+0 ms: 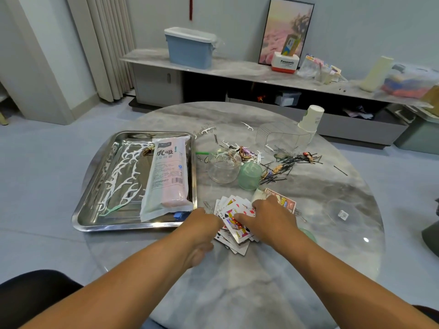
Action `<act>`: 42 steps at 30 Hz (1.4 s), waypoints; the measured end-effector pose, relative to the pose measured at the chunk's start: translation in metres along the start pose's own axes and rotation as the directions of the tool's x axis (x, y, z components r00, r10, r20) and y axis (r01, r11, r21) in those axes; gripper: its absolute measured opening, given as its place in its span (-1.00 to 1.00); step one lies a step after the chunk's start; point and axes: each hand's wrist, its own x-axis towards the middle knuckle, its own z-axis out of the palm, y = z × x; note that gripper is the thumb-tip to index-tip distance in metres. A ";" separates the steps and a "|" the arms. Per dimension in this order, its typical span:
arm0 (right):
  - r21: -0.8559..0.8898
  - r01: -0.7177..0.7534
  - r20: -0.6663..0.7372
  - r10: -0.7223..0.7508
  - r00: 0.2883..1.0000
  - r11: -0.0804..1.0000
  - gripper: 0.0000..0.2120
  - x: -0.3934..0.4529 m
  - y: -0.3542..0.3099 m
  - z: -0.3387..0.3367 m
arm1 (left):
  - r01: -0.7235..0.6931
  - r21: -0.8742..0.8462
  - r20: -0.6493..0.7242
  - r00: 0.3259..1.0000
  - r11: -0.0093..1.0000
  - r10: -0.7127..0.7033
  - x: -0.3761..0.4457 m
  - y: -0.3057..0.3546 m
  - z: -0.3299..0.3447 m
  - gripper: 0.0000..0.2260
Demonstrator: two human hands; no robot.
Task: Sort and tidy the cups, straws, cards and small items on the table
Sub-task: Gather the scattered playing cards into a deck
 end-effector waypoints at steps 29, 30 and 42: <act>0.525 -0.077 0.283 -0.088 0.955 0.847 -0.26 -0.008 -0.002 -0.008 | -0.060 -0.308 0.048 0.996 0.950 0.078 0.007 -0.020 0.010 -0.82; 0.540 -0.088 0.297 -0.092 0.950 0.837 -0.22 -0.009 -0.002 -0.008 | -0.054 -0.310 0.054 0.996 0.949 0.075 0.007 -0.020 0.009 -0.79; -0.058 0.239 -0.103 -0.244 0.964 0.969 -0.71 -0.025 0.005 -0.056 | -0.266 0.079 -0.004 0.964 0.961 0.267 0.005 -0.006 0.000 -0.23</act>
